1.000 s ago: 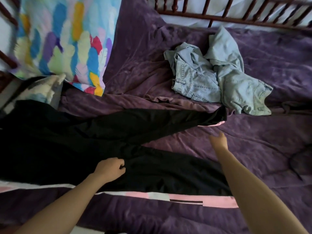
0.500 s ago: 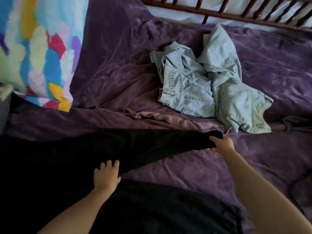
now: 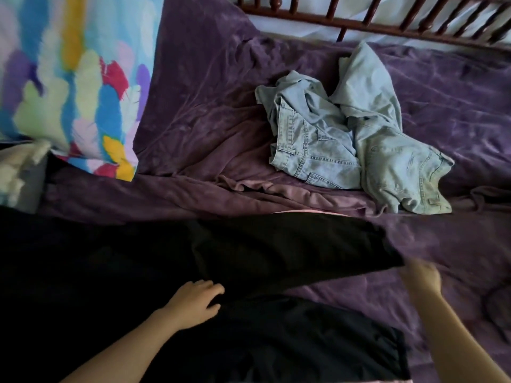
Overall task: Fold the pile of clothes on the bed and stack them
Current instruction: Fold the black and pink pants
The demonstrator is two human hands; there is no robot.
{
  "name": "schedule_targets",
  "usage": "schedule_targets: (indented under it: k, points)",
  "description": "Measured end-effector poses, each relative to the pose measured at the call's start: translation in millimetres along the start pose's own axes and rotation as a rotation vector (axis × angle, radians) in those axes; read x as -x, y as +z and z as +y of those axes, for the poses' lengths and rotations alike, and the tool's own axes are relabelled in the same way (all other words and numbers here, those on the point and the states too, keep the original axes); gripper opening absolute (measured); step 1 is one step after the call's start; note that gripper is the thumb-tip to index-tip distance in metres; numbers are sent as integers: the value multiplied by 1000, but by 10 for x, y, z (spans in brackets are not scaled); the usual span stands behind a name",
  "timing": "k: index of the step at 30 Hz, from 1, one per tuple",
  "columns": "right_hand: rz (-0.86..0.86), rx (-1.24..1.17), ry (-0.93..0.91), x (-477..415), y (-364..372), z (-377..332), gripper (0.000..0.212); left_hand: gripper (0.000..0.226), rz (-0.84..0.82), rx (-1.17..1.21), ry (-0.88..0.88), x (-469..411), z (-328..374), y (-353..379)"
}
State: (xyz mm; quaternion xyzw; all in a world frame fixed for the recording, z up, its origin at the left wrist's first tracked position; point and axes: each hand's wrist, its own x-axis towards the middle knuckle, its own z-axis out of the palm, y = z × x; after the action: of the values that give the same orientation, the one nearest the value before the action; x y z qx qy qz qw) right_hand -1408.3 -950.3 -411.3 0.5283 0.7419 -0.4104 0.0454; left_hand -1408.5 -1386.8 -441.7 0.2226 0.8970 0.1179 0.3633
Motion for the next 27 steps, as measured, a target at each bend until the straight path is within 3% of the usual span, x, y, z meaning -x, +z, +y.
schedule_targets:
  k: [2,3,7,9,11,14,16,19,24,27]
  points:
    - [51,133,179,83,114,132,54,48,34,37,-55,2,-1,-33]
    - [63,188,189,166,190,115,58,48,105,65,-95,28,-63,-84]
    - [-43,371,-86,659,663,-299,52,36,477,7,-232,245,-800,-361]
    - [-137,487,-265,888,1005,-517,55,35,555,-66,-396,463,-1346,-525]
    - [-251,624,-434,1146,1397,-706,58,40,531,-91,-613,732,-1826,-760]
    - [-403,856,-676,1597,1987,-928,60,49,422,-194,-804,1104,-2501,-1015]
    - [-494,977,-811,1871,2368,-1008,61,52,363,-247,-825,1278,-2806,-1104]
    - [-579,1120,-953,2195,2879,-1086,60,58,431,-231,-803,1346,-3073,-1232]
    - [-487,1358,-934,2228,3372,-1021,67,63,138,-356,-762,1292,-3282,-1583]
    - [-319,1497,-829,2089,3286,-995,57,45,138,-514,-655,1331,-3332,-1757]
